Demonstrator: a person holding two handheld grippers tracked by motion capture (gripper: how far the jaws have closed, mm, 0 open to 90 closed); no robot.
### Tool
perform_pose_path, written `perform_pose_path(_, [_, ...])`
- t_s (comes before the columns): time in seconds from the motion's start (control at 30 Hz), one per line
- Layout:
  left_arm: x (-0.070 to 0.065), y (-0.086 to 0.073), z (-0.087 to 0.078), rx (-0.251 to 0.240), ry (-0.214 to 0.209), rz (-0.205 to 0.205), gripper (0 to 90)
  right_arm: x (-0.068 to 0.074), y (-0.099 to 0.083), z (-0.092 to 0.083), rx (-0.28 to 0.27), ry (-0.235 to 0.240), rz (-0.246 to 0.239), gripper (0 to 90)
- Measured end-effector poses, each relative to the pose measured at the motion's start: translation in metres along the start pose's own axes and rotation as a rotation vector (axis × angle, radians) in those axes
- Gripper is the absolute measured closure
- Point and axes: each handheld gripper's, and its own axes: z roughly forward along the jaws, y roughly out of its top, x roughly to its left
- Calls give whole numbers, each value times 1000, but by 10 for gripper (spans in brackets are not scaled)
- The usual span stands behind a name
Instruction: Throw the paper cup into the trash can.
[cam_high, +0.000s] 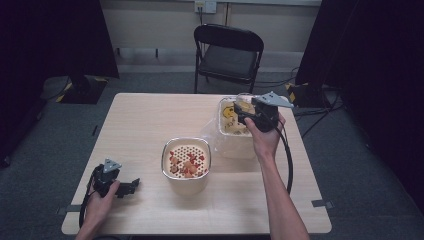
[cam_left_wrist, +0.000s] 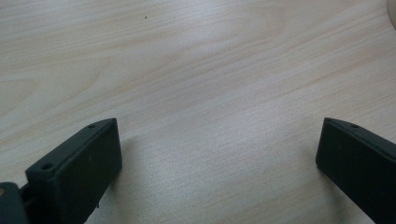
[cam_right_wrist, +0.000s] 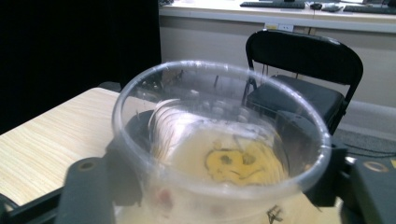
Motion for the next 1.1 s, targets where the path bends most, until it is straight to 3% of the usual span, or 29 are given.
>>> perform_pose_path(0.23, [0, 0, 0, 0, -1, 0, 0, -6, -3, 8, 34, -10, 14, 173])
perform_pose_path(0.53, [0, 0, 0, -1, -1, -1, 0, -9, -5, 7, 46, 6, 37, 153])
perform_pose_path(0.7, [0, 0, 0, 0, -1, 0, 0, -4, -8, -6, 22, 41, 45, 182])
perform_pose_path(1.1, [0, 0, 0, 3, 1, 5, 0, 0, -16, -34, 14, 43, 13, 178])
